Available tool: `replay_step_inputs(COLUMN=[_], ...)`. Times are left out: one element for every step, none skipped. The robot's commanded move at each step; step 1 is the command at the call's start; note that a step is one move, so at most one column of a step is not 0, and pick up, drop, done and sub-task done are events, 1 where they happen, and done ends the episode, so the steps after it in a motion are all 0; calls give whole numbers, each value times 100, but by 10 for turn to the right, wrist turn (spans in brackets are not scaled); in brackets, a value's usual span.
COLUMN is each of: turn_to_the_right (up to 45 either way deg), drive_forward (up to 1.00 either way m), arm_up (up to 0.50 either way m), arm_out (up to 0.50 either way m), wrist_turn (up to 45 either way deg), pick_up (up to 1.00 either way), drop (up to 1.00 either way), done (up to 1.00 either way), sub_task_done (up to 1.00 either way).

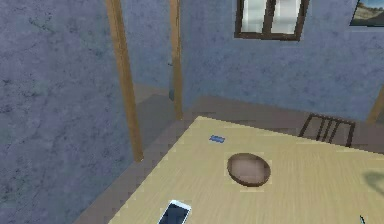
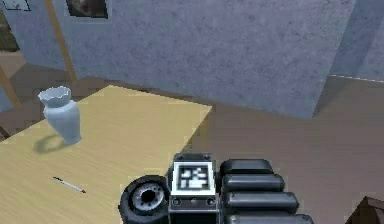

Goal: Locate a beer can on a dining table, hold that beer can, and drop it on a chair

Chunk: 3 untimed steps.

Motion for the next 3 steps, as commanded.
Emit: replay_step_inputs(turn_to_the_right=[0,0,0], drive_forward=[0,0,0], arm_up=[0,0,0], arm_out=[8,0,0], wrist_turn=[0,450,450], pick_up=[0,0,0], drop=[0,0,0], done=[0,0,0], sub_task_done=[0,0,0])
